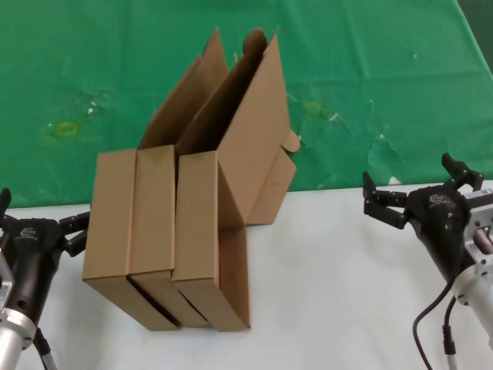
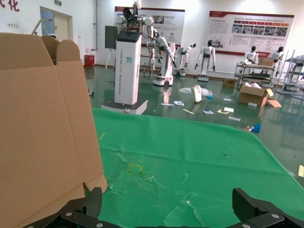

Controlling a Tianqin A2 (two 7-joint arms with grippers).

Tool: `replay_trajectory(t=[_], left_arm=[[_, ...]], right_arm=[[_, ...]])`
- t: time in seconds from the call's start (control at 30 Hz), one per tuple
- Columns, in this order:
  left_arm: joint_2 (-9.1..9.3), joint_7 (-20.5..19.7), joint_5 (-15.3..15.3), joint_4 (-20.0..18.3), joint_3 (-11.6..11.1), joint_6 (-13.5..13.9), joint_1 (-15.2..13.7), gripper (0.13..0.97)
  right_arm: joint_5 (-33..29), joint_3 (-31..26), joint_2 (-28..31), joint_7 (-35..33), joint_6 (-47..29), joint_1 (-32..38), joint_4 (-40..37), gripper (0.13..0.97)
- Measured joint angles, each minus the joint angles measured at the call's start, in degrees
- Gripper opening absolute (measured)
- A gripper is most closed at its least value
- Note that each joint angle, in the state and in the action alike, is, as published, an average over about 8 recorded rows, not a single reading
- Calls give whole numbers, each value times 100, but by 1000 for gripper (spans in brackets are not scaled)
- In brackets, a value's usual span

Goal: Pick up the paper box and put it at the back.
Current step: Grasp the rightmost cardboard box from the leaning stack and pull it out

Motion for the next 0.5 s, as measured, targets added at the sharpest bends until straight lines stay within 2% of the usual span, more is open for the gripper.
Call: replay_trajectory(t=[0.5], left_arm=[[0, 0, 0, 0, 0, 0, 0, 966]], right_arm=[[0, 0, 0, 0, 0, 0, 0, 966]])
